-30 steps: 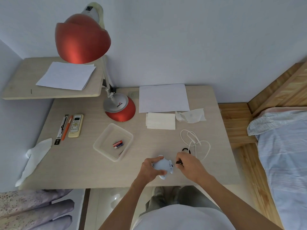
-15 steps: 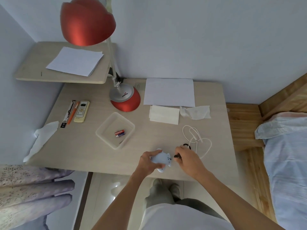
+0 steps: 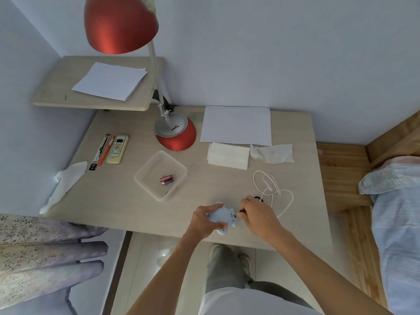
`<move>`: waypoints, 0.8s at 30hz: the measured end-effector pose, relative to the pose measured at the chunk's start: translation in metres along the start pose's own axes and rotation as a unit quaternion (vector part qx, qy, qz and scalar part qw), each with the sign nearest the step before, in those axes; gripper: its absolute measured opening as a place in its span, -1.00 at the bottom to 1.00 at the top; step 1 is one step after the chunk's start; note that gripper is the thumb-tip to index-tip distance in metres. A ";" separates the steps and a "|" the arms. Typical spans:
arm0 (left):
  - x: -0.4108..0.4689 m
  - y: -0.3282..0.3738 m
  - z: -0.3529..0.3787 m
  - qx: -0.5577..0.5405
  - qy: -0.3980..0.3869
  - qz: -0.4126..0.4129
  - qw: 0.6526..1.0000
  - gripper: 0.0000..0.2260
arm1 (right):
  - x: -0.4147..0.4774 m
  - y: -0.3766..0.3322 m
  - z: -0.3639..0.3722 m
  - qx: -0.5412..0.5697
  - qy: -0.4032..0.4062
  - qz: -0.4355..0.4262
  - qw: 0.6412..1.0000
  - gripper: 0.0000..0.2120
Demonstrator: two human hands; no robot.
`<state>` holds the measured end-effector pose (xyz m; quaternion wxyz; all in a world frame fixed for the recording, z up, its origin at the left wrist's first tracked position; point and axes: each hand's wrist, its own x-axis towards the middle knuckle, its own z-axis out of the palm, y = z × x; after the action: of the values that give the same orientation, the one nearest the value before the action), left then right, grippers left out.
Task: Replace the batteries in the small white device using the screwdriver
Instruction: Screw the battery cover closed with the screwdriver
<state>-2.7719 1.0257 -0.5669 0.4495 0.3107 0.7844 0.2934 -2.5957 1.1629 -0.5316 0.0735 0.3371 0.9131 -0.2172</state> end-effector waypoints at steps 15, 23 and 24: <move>0.004 -0.002 -0.001 0.007 0.003 0.001 1.000 -0.36 | 0.000 -0.002 -0.002 -0.027 0.004 0.018 0.999 -0.74; 0.003 -0.004 0.001 0.028 0.007 0.004 1.000 -0.35 | -0.008 0.002 0.000 0.079 0.045 0.010 0.996 -0.84; 0.002 -0.003 0.001 0.027 0.008 0.002 1.000 -0.35 | -0.008 0.002 0.000 0.064 0.038 0.016 0.997 -0.80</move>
<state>-2.7723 1.0258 -0.5711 0.4344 0.3219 0.7949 0.2752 -2.5885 1.1598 -0.5304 0.0203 0.3641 0.8939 -0.2608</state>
